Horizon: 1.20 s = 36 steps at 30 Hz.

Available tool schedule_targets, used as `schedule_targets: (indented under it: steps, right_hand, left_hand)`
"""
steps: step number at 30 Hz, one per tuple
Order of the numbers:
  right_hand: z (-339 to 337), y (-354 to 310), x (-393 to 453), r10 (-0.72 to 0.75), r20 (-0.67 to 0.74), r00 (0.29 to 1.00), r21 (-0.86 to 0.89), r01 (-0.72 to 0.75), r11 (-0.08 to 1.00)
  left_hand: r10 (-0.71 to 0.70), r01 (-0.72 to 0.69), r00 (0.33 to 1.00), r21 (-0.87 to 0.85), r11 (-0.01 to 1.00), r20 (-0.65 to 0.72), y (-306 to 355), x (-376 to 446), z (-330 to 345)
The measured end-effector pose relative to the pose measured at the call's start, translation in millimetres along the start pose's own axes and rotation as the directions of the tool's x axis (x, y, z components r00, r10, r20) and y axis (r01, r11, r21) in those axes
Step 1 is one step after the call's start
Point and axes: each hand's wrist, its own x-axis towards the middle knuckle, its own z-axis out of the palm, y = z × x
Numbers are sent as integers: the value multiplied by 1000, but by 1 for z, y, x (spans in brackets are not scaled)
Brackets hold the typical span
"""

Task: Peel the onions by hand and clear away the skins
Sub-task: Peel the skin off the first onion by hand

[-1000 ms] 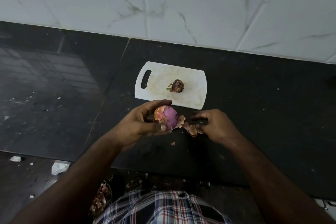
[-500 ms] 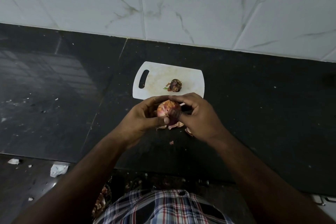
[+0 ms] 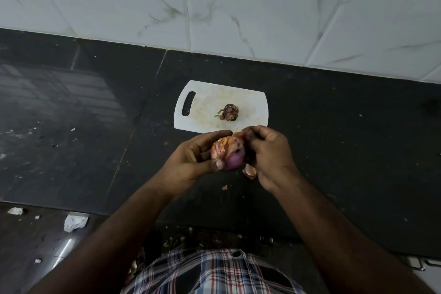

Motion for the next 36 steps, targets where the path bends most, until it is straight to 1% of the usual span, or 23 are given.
schedule_targets:
  steps: [1, 2, 3, 4, 5, 6, 7, 8, 9, 10, 12, 14, 15, 16, 17, 18, 21, 22, 25, 28, 32, 34, 36]
  right_hand:
    - [-3, 2, 4, 89, -59, 994, 102, -83, 991]
    - [-9, 5, 9, 141, -115, 983, 147, -123, 981]
    - [-18, 10, 14, 149, -150, 977, 113, -133, 985]
    - [-26, 14, 17, 128, -154, 980, 24, -126, 992]
    - [-35, 18, 19, 96, -121, 988, -107, -109, 988]
    - [-42, 21, 19, 76, -61, 995, -262, -90, 961]
    - [-48, 23, 19, 73, 5, 997, -439, -63, 896]
    - [-50, 23, 17, 78, 64, 995, -590, -25, 807]
    - [-48, 20, 15, 59, 99, 993, -679, 24, 734]
    - [-45, 16, 12, 1, 113, 994, -691, 78, 718]
    - [-37, 6, 7, -148, 152, 977, -591, 210, 779]
    - [-23, -6, -3, -151, 225, 963, -449, 240, 861]
    - [-17, -9, -6, -153, 255, 955, -461, 259, 849]
    - [-13, -10, -8, -165, 267, 949, -520, 287, 805]
    - [-10, -9, -9, -186, 260, 948, -580, 307, 754]
    - [-7, -8, -10, -210, 240, 948, -604, 315, 732]
    - [-7, -5, -12, -255, 165, 953, -537, 303, 787]
    - [-6, -5, -14, -264, 157, 952, -530, 306, 791]
    - [-3, -5, -19, -318, 162, 934, -579, 351, 736]
    - [0, -5, -21, -334, 161, 929, -605, 360, 710]
    - [0, -11, -21, -330, 225, 917, -617, 396, 680]
    - [0, -14, -21, -341, 258, 904, -645, 423, 636]
    - [0, -16, -21, -370, 280, 886, -684, 454, 570]
  left_hand:
    - [8, -8, 1000, -26, 1000, -8, 0, 0, -1]
    - [9, -10, 1000, -47, 999, -22, 1, -1, -3]
    - [1, -3, 999, -55, 998, -34, 3, -1, -4]
    - [-9, 7, 999, -43, 999, -45, 5, -1, -6]
    - [-12, 11, 998, -6, 1000, -56, 5, -1, -7]
    - [-12, 14, 998, 44, 999, -61, 5, 0, -7]
    - [-15, 20, 998, 92, 996, -58, 5, 0, -6]
    - [-21, 28, 998, 127, 991, -53, 5, 0, -5]
    - [-28, 35, 998, 155, 987, -50, 5, 0, -4]
    - [-34, 42, 998, 179, 983, -49, 5, 1, -2]
    - [-38, 49, 998, 242, 969, -50, 7, 2, 0]
    - [-29, 45, 998, 304, 952, -56, 8, 5, 2]
    - [-20, 43, 997, 325, 945, -74, 9, 6, 4]
    - [-8, 43, 995, 347, 937, -100, 10, 8, 5]
    - [7, 39, 992, 368, 929, -125, 10, 9, 5]
    - [20, 36, 990, 384, 923, -142, 10, 9, 5]
    - [48, 24, 985, 403, 915, -167, 9, 11, 5]
    - [59, 19, 983, 413, 910, -175, 9, 11, 6]
    - [90, 4, 977, 438, 899, -193, 6, 13, 8]
    - [79, 7, 980, 432, 902, -182, 4, 14, 7]
    - [36, 22, 989, 385, 922, -140, 4, 14, 0]
    - [13, 24, 995, 350, 937, -103, 4, 16, -3]
    - [-13, 32, 998, 297, 954, -66, 5, 17, -7]
